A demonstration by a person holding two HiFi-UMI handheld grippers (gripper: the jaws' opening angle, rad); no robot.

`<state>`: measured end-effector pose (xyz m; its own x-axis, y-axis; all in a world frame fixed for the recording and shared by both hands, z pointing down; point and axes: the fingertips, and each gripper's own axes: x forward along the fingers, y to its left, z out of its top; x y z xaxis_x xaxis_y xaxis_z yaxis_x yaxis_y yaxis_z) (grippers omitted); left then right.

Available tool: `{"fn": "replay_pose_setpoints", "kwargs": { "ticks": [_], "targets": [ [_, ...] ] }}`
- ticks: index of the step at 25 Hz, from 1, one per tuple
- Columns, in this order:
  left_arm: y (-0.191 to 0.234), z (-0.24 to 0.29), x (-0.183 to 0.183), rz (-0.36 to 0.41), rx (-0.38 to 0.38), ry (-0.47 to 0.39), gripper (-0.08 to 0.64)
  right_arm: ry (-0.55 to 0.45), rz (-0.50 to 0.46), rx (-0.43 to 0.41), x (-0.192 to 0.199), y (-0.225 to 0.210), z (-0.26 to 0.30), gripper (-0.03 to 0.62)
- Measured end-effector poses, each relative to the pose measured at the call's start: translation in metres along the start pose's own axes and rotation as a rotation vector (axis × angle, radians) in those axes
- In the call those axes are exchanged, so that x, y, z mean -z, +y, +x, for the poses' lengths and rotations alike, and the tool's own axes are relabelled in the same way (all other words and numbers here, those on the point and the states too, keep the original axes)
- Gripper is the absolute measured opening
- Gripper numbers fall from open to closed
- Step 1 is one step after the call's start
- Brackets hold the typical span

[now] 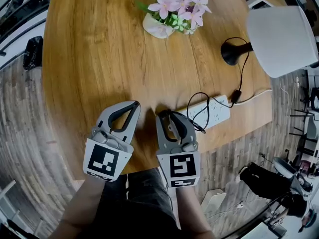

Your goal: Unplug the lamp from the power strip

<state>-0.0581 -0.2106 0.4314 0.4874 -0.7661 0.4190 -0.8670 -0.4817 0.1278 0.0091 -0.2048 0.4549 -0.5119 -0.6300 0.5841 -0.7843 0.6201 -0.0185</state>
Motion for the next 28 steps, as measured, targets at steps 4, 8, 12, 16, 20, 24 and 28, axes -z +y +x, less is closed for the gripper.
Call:
{"fn": "replay_pose_setpoints", "kwargs": {
  "ticks": [4, 8, 12, 16, 20, 24, 28],
  "targets": [
    [0.005, -0.005, -0.002, -0.007, -0.007, -0.007, -0.005, 0.03, -0.001, -0.011, 0.0, 0.003, 0.002, 0.135],
    [0.004, -0.008, -0.004, -0.008, -0.001, -0.014, -0.005, 0.059, 0.018, -0.004, 0.003, 0.002, -0.002, 0.153],
    [0.0, -0.008, -0.006, 0.002, 0.019, -0.02, -0.005, 0.078, 0.038, 0.014, 0.008, -0.001, -0.007, 0.153],
    [-0.008, -0.007, -0.01, 0.017, 0.044, -0.028, -0.005, 0.082, 0.062, 0.026, 0.012, -0.002, -0.015, 0.153],
    [-0.017, -0.008, -0.011, 0.036, 0.071, -0.03, -0.005, 0.07, 0.097, 0.029, 0.017, 0.001, -0.024, 0.153],
    [-0.027, -0.008, -0.011, 0.053, 0.102, -0.028, -0.005, 0.033, 0.146, 0.014, 0.016, 0.006, -0.033, 0.15],
    [-0.037, -0.008, -0.013, 0.063, 0.131, -0.038, -0.005, -0.017, 0.161, 0.032, 0.012, 0.006, -0.045, 0.111]
  ]
}}
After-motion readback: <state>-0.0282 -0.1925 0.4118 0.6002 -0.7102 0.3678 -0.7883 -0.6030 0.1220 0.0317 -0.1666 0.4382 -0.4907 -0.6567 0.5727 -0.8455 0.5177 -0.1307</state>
